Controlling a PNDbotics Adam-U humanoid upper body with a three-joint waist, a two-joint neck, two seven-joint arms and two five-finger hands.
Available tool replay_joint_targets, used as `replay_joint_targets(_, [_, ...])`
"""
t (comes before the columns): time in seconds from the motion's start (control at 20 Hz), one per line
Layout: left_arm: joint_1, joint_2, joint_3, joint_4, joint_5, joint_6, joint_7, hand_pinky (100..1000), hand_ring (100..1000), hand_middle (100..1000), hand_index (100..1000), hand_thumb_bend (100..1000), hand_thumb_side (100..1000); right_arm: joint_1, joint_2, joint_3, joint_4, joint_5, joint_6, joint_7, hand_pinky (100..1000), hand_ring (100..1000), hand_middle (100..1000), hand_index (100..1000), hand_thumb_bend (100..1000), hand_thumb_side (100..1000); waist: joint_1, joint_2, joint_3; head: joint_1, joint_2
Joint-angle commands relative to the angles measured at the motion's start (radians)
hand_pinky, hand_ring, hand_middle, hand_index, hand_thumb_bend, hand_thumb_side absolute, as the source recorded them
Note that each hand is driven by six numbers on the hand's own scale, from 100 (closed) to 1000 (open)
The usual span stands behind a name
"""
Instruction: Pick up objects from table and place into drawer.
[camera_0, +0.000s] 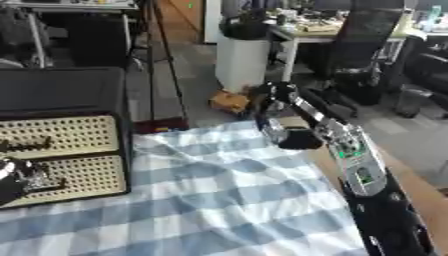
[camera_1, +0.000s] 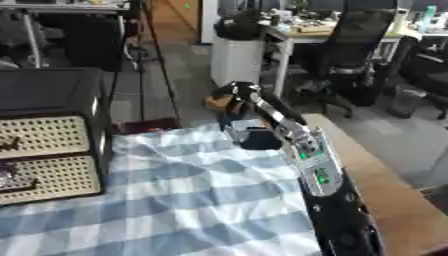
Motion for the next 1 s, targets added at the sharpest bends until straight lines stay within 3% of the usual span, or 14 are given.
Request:
replay_joint_targets(0.05, [0.04, 0.059, 0.017, -0.186, 0.05, 0.017, 0.011, 599, 515, 562, 766, 100, 1000, -0.001, -0.016, -0.011, -0.04, -0.016, 0.018, 0.002, 712, 547, 731, 843, 100, 310, 0.007, -0.023, 0.014, -0.001, 0.014])
replay_joint_targets(0.3, [0.178, 0.067, 0.071, -0.448, 0.145, 0.05, 0.086, 605, 509, 558, 764, 100, 1000, 0.029, -0.011, -0.014, -0.074, -0.049, 0.043, 0.006, 699, 534, 722, 845, 100, 339, 0.016, -0.038, 0.057, -0.002, 0.022])
replay_joint_targets(0.4, [0.235, 0.048, 0.092, -0.533, 0.216, 0.036, 0.128, 625, 518, 567, 768, 100, 1000, 0.043, -0.009, -0.017, -0.091, -0.078, 0.063, 0.011, 689, 524, 715, 850, 100, 359, 0.018, -0.039, 0.07, -0.001, 0.024])
replay_joint_targets(0.7, [0.287, 0.035, 0.119, -0.569, 0.318, -0.015, 0.193, 628, 519, 569, 768, 100, 1000, 0.059, -0.01, -0.022, -0.128, -0.125, 0.102, 0.033, 685, 521, 714, 850, 100, 364, 0.02, -0.041, 0.078, -0.002, 0.026])
replay_joint_targets(0.75, [0.29, 0.033, 0.121, -0.57, 0.321, -0.017, 0.195, 642, 541, 588, 783, 147, 1000, 0.061, -0.009, -0.024, -0.131, -0.127, 0.104, 0.034, 665, 505, 705, 857, 100, 402, 0.018, -0.042, 0.08, -0.002, 0.026])
replay_joint_targets(1.0, [0.373, -0.059, 0.213, -0.57, 0.379, -0.074, 0.252, 653, 561, 606, 807, 150, 1000, 0.119, -0.023, -0.044, -0.172, -0.186, 0.125, 0.016, 670, 522, 712, 864, 100, 413, 0.01, -0.056, 0.112, -0.017, 0.03])
